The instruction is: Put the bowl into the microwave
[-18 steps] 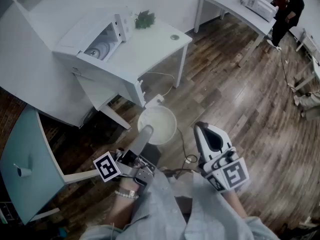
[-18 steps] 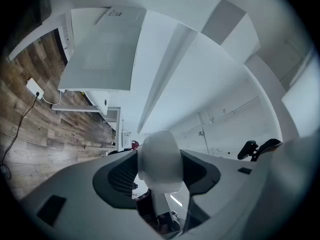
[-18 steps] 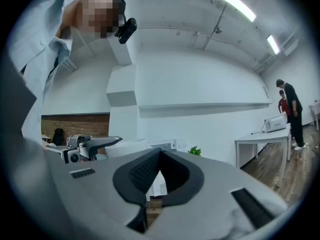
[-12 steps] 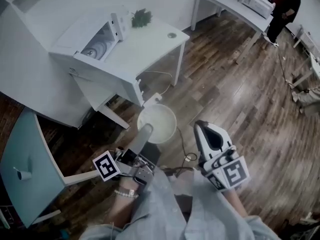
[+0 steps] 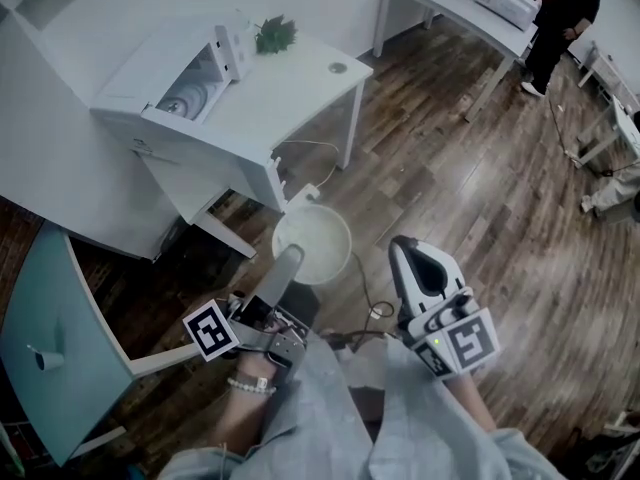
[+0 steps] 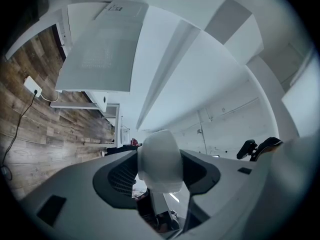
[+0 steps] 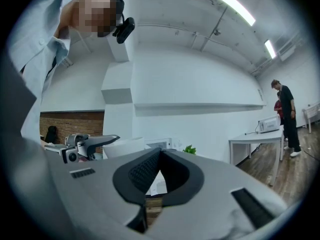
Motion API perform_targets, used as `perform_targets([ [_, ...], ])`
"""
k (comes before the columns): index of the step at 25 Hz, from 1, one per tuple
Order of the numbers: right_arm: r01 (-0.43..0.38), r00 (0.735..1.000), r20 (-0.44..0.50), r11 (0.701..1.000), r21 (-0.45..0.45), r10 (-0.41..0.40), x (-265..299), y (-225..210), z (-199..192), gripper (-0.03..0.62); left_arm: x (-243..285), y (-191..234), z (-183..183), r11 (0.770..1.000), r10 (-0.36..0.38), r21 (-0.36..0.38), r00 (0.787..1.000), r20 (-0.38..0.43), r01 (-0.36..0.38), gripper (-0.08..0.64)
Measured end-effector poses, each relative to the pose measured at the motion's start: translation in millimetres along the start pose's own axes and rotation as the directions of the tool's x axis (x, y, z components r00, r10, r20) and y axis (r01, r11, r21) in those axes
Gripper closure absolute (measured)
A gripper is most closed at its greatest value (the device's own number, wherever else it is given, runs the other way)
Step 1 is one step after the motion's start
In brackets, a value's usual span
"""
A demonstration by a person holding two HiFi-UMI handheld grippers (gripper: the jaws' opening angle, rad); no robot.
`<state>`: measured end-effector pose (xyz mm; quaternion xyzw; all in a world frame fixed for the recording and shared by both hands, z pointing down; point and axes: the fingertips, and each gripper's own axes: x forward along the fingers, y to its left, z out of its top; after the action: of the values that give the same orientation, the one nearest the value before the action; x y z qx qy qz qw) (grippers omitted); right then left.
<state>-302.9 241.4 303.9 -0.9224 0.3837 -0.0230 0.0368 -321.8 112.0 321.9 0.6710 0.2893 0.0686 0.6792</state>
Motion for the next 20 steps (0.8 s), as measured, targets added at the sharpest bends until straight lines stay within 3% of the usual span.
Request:
perform_targets([
  [10, 0.082, 0.997, 0.001, 0.997, -0.001, -0.082, -2.2, -3.6, -2.9, 0.589, -4.2, 1.6, 5.2, 1.0, -0.003, 0.003, 0.999, -0.045, 0.003, 0.321],
  [20, 0.074, 0.997, -0.005, 0.997, 0.007, -0.074, 0.4, -8.1, -5.6, 0.589, 1.8, 1.8, 5.8, 1.0, -0.012, 0.001, 0.999, -0.037, 0.012, 0.321],
])
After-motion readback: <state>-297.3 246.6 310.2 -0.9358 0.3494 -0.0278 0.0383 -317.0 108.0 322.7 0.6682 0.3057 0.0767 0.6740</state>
